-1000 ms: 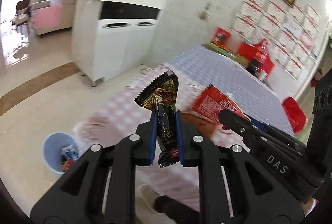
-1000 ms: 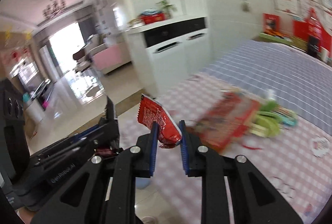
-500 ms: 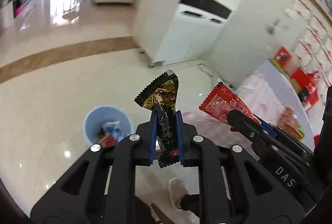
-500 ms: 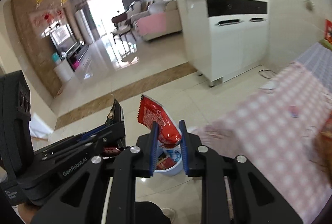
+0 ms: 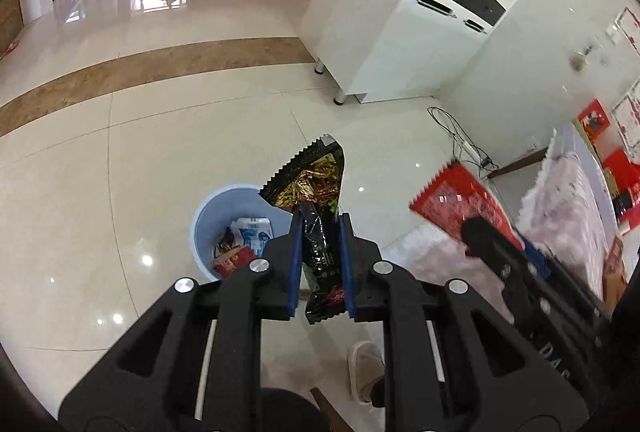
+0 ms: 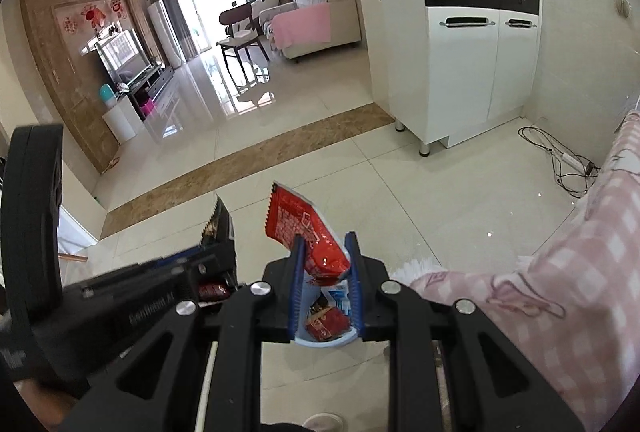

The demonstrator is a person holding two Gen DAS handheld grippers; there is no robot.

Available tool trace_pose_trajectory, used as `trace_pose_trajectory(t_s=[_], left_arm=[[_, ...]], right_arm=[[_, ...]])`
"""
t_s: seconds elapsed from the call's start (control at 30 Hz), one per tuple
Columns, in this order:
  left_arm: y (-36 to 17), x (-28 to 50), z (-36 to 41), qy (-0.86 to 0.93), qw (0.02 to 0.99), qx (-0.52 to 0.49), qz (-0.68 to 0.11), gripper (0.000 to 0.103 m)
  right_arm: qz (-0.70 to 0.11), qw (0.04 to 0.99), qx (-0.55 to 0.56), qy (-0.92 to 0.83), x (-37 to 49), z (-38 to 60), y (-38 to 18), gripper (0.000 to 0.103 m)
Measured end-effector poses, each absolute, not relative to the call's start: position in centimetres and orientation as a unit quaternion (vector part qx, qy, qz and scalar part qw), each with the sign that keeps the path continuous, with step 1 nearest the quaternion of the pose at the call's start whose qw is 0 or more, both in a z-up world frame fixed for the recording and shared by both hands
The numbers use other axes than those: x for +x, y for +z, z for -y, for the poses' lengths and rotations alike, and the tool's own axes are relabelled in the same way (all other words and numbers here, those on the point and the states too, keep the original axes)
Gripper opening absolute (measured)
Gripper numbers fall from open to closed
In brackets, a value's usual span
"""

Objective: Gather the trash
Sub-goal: 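Carry both bags over the blue bin and open both tools to drop them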

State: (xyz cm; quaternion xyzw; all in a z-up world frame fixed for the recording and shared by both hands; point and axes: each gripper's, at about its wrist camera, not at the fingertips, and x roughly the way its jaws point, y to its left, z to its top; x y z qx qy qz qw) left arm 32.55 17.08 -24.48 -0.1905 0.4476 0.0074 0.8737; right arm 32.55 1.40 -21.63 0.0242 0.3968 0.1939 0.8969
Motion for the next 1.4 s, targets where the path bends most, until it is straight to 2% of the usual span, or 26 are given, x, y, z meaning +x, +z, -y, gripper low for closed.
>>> trace_pose_trajectory(t_s=[0.03,0.07,0.1,0.13,0.57,1.27,1.37,1.4], left_arm=[[-24.6,33.1,-17.4,0.016,0.875,-0.19,-0.444,0.023],[-24.7,33.6,-17.4,0.025,0.875,-0.188,-0.445,0.036],[-25.1,34.2,-17.7,0.038,0.871,-0.187,-0.452,0.053],[-25.1,34.3,-18.0,0.046,0.87,-0.187,-0.453,0.076],[-26.3,33.6,-19.7,0.062,0.865,-0.186,-0.461,0.076],[-24.1,32.1,-22.2,0.124,0.881,-0.169,-0.424,0.076],[-23.8,32.0,-22.6,0.135,0.882,-0.168,-0.419,0.076],[-23.7,32.0,-22.6,0.141,0.882,-0.164,-0.418,0.076]], right_arm=[[-0.397,0.897,0.026,0.192,32.9,-1.4,-21.9,0.02],[-0.399,0.897,0.027,0.19,33.4,-1.5,-22.2,0.02],[-0.401,0.896,0.03,0.188,33.8,-1.5,-22.5,0.02],[-0.402,0.896,0.031,0.187,34.1,-1.5,-22.8,0.02],[-0.418,0.888,0.025,0.192,35.6,-2.7,-24.9,0.02],[-0.38,0.899,0.015,0.216,36.8,-5.7,-23.4,0.02],[-0.361,0.907,0.019,0.217,37.5,-6.4,-23.1,0.022],[-0.355,0.909,0.022,0.218,37.8,-6.5,-23.1,0.028]])
